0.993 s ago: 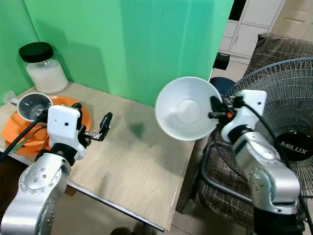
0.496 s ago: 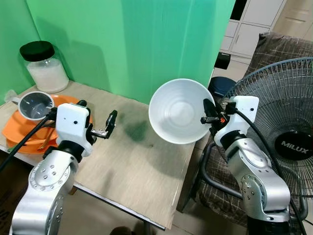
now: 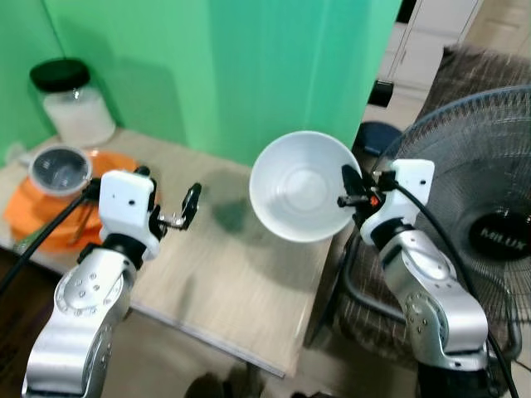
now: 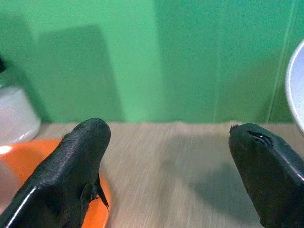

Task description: Setting the table

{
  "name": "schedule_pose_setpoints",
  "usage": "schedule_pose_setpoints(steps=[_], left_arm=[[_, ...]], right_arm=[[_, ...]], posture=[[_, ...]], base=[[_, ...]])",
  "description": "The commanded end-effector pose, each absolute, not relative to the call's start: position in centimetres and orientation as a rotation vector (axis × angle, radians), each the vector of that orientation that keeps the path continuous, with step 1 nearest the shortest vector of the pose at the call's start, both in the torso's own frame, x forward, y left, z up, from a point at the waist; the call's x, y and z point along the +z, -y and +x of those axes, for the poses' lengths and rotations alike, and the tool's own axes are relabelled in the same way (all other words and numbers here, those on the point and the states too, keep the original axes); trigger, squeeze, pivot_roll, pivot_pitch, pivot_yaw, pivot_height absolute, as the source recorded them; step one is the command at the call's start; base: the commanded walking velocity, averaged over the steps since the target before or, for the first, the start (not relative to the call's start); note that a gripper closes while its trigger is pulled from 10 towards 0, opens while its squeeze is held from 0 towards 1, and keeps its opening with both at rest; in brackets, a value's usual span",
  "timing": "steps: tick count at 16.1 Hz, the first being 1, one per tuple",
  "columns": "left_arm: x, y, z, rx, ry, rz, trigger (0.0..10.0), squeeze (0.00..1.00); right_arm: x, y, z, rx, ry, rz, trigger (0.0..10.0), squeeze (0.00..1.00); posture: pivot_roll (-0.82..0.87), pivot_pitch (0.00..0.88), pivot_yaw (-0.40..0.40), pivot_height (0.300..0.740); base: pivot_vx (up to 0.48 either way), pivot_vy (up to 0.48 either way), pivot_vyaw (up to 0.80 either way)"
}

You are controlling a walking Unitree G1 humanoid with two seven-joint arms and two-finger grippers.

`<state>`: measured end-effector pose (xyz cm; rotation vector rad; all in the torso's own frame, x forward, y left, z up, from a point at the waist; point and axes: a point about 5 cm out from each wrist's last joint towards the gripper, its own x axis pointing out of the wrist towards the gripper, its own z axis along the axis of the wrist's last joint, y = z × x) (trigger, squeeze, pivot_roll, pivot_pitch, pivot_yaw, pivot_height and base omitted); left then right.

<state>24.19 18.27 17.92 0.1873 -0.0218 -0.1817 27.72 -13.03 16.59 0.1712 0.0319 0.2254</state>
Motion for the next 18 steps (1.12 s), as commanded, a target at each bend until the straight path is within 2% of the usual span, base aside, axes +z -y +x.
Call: schedule_pose_setpoints(steps=[1, 12, 13, 15, 16, 18], left_arm=[[17.6, -18.3, 24.1, -0.182, 0.015, 0.191, 10.0, 0.24], [18.0, -17.8, 25.0, -0.189, 0.041, 0.186, 10.0, 0.24], [17.7, -17.7, 25.0, -0.192, 0.030, 0.148, 10.0, 0.23], [17.4, -17.7, 25.4, -0.180, 0.016, 0.086, 10.0, 0.13], [17.7, -18.0, 25.9, -0.146, 0.029, 0.096, 10.0, 0.02], [17.8, -18.4, 26.3, -0.109, 0.043, 0.095, 10.0, 0.00]], right_arm=[[17.3, 12.8, 27.8, 0.240, 0.006, 0.162, 10.0, 0.00], [17.7, 13.0, 28.6, 0.246, 0.012, 0.140, 10.0, 0.00], [17.7, 12.8, 28.4, 0.242, 0.002, 0.109, 10.0, 0.00], [17.6, 12.4, 27.9, 0.231, -0.002, 0.051, 10.0, 0.00], [17.7, 12.4, 27.9, 0.229, 0.003, 0.039, 10.0, 0.00], [17.8, 12.4, 27.8, 0.225, 0.005, 0.015, 10.0, 0.00]], posture=[[0.13, 0.000, -0.024, 0.740], [0.11, 0.000, -0.045, 0.740], [0.08, 0.000, 0.008, 0.740], [0.07, 0.000, 0.029, 0.740], [0.07, 0.000, 0.034, 0.740], [0.07, 0.000, 0.050, 0.740]], base=[[-0.315, 0.000, 0.00], [-0.266, 0.000, 0.00], [0.000, 0.000, -0.79], [0.000, 0.000, -0.80], [0.000, 0.000, -0.80], [0.000, 0.000, -0.80]])
